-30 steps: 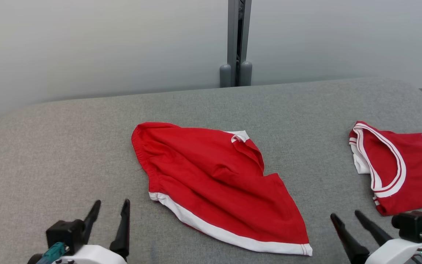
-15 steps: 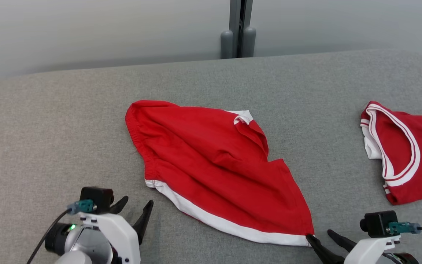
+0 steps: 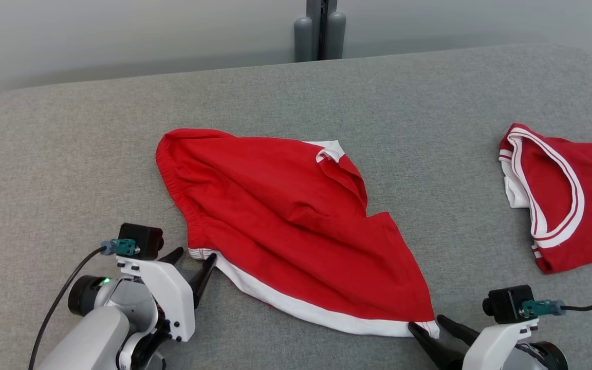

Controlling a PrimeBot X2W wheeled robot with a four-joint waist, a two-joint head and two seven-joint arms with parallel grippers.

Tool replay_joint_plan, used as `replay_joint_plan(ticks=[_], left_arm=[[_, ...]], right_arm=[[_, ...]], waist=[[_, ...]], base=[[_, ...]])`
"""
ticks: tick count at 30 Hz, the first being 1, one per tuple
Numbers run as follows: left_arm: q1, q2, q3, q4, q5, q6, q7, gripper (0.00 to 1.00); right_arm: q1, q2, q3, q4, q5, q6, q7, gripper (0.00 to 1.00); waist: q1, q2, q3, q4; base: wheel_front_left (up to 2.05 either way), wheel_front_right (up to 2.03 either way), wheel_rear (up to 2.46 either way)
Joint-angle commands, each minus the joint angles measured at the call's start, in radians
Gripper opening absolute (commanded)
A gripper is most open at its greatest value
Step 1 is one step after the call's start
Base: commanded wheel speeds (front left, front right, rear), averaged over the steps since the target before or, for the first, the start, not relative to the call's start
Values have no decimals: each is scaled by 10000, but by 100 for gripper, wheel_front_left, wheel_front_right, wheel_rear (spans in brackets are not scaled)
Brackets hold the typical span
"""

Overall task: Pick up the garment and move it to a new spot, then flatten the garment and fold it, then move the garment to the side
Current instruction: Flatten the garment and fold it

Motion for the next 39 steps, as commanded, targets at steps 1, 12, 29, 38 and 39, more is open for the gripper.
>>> replay_joint_plan(ticks=[1, 12, 29, 38, 39], left_arm=[[-300, -17, -7, 256, -20, -123, -66, 100], [-644, -182, -29, 1098, -205, -626, -298, 0], [87, 535, 324, -1237, -1027, -717, 274, 0], [-3256, 896, 531, -1586, -781, -885, 2123, 0], [-3721, 844, 562, -1430, -737, -937, 2245, 0]], right_arm=[[-185, -85, 94, 47, 84, 1, -150, 100], [-463, -194, 528, 341, 323, 1, -697, 0], [-443, -870, -224, -1175, 2088, 1, -2250, 0], [-3732, -1285, -52, -822, 2976, 1, -2380, 0], [-4199, -1354, 19, -662, 3099, 1, -2395, 0]], waist=[[0, 0, 62, -61], [0, 0, 38, -142], [0, 0, -784, 70], [0, 0, 446, 72], [0, 0, 623, 80]], base=[[0, 0, 0], [0, 0, 0], [0, 0, 0], [0, 0, 0], [0, 0, 0]])
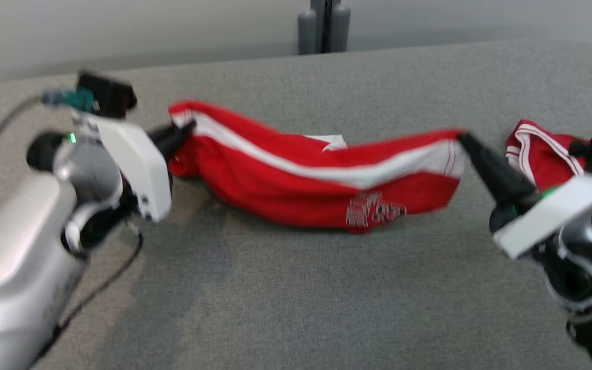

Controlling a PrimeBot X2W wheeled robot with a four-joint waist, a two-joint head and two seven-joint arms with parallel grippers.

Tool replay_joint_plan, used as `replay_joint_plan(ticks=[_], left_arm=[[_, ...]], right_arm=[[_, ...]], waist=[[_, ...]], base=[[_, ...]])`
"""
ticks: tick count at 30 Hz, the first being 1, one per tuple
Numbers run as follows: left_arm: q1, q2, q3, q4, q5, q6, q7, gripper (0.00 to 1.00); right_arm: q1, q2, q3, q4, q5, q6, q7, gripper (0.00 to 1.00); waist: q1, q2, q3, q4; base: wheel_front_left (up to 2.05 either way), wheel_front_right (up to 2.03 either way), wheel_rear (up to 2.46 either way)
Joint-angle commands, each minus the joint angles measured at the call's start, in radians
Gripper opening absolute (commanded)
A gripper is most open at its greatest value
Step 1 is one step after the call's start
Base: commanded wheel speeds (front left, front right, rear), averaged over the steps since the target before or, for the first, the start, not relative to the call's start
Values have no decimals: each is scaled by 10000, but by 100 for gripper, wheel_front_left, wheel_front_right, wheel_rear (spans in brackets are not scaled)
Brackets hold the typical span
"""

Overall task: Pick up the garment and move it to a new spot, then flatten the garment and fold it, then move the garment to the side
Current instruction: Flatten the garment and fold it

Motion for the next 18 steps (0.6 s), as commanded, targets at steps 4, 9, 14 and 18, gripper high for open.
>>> replay_joint_plan(ticks=[4, 9, 14, 18], left_arm=[[-2095, -148, 151, 890, 280, -281, 325, 0], [-4364, -515, 138, 2140, 612, -568, 236, 0], [-6017, -904, 120, 3251, 829, -674, -57, 0], [-7436, -1370, 212, 4430, 1074, -724, -790, 0]], right_arm=[[-2152, -275, 317, 722, 571, 1, -240, 0], [-4613, -529, 718, 1740, 1119, 1, -740, 0], [-6452, -755, 1041, 2412, 1348, 1, -1155, 0], [-8096, -889, 1328, 3048, 1614, 1, -1658, 0]], waist=[[0, 0, 1116, -16], [0, 0, 1861, -1], [0, 0, 2356, 105], [0, 0, 2698, 203]], base=[[0, 0, 0], [0, 0, 0], [0, 0, 0], [0, 0, 0]])
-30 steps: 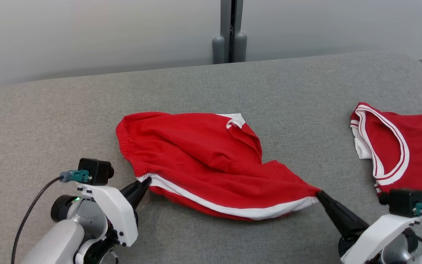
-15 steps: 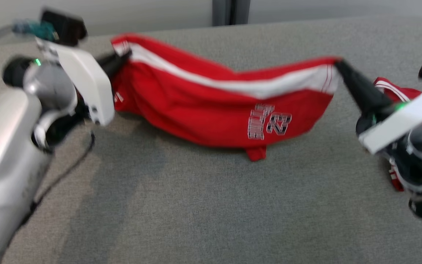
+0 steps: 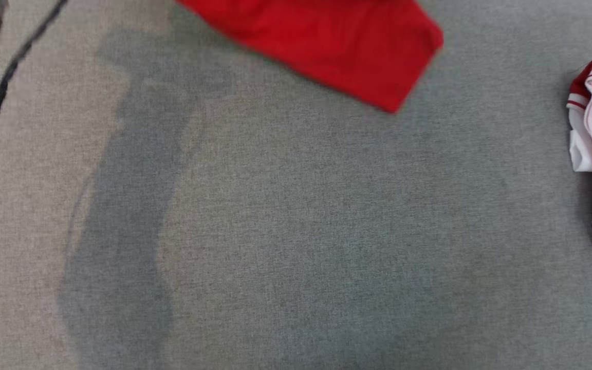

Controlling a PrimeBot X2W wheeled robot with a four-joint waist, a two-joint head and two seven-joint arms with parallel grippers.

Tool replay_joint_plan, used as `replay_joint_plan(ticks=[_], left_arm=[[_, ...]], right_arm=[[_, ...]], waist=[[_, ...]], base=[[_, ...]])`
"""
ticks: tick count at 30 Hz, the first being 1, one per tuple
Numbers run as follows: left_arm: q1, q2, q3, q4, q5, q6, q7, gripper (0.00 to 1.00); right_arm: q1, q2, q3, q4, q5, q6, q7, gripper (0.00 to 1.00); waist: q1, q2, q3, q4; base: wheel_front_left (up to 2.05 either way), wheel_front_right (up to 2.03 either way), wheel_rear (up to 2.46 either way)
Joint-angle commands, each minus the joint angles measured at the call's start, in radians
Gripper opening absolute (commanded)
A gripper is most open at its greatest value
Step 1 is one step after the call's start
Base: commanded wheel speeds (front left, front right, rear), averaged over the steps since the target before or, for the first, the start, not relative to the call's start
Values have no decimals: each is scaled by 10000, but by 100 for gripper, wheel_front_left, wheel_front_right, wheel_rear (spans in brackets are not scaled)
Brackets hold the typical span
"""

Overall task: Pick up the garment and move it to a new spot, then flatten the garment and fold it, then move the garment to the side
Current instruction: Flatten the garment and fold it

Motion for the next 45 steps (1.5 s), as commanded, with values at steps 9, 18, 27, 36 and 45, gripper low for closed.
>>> replay_joint_plan(ticks=[9, 18, 27, 36, 45], left_arm=[[-2044, -860, 24, 2373, -39, -146, -1214, 0], [-415, -1070, -1425, 2395, -977, -162, -1142, 0], [3381, 103, -3036, 903, -2701, -166, -1118, 0], [7006, 1434, -4008, -1421, -4084, -150, -395, 0], [9256, 2500, -4533, -4472, -4533, 906, 270, 0]], right_arm=[[-2818, -109, 1029, 1334, 422, 1, -1046, 0], [-1925, -379, 2996, 1324, 1099, 1, -1096, 0], [1558, -957, 4687, 533, 2020, 1, -1778, 0], [4759, -2858, 5769, -882, 3046, 1, -922, 0], [7329, -4886, 6024, -2753, 3910, 1, -799, 0]], waist=[[0, 0, 138, 244], [0, 0, -272, 323], [0, 0, -1730, -63], [0, 0, -3332, 11], [0, 0, -4205, 175]], base=[[0, 0, 0], [0, 0, 0], [0, 0, 0], [0, 0, 0], [0, 0, 0]])
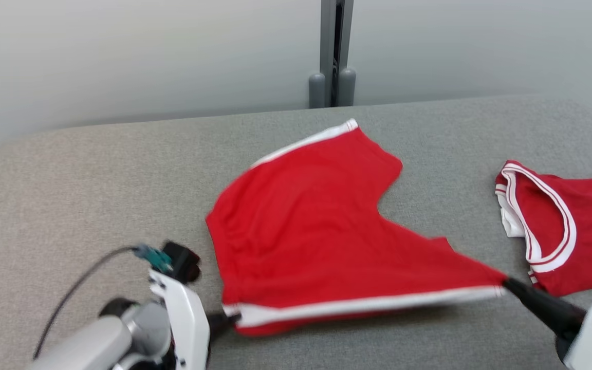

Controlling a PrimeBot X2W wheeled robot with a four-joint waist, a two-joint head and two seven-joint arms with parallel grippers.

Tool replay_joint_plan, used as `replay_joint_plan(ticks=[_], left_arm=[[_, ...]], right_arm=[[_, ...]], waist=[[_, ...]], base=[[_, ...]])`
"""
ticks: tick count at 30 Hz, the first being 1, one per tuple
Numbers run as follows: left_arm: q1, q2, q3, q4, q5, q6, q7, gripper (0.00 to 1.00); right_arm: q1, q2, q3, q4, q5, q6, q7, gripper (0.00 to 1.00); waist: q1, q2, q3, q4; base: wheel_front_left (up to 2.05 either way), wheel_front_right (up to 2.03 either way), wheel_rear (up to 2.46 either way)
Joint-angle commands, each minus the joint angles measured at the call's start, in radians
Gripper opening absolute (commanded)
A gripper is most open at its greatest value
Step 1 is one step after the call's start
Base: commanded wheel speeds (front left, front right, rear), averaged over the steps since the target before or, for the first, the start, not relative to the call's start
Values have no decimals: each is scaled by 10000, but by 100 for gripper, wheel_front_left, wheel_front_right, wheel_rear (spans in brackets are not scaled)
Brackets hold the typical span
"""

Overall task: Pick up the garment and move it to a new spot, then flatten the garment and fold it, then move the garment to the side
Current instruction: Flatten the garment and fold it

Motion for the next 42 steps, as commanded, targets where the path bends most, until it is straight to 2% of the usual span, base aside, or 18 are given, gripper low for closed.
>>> replay_joint_plan(ticks=[1, 7, 12, 17, 21, 26, 30, 38, 42], left_arm=[[241, 130, -116, -362, -47, 135, 151, 0], [995, 882, -307, -2442, -190, 1026, 614, 0], [935, 1268, -138, -3382, -441, 1393, 976, 0], [411, 1247, 489, -3678, -1295, 1405, 1347, 0], [-436, 1203, 1033, -3439, -1632, 1295, 1631, 0], [-1798, 836, 1645, -3008, -1819, 1452, 1953, 0], [-2577, 421, 1726, -2691, -1990, 1364, 2388, 0], [-4102, 134, 1865, -2116, -2303, 1278, 3604, 0], [-4752, -39, 1999, -1676, -2558, 1560, 4128, 0]], right_arm=[[341, -295, -9, -226, 150, 1, -74, 0], [1558, -1623, -64, -1440, 517, 1, -613, 0], [1262, -1923, -319, -1777, 330, 1, -520, 0], [-8, -1380, -849, -1340, 98, 1, 232, 0], [-1400, -579, -1244, -484, -201, 1, 952, 0], [-3312, 357, -1699, 630, -521, 1, 1944, 0], [-4418, 799, -1788, 1230, -740, 1, 2656, 0], [-6028, 1486, -1763, 2096, -1150, 1, 3560, 0], [-6642, 1800, -1705, 2647, -1294, 1, 3808, 0]], waist=[[0, -1, -219, 156], [0, -1, -339, 312], [0, -1, -122, 316], [0, -1, 772, 328], [0, -1, 1682, 489], [0, -1, 2957, 902], [0, -1, 3663, 1230], [0, -1, 4518, 1615], [0, -1, 4740, 1753]], base=[[0, 0, 0], [0, 0, 0], [0, 0, 0], [0, 0, 0], [0, 0, 0], [0, 0, 0], [0, 0, 0], [0, 0, 0], [0, 0, 0]])
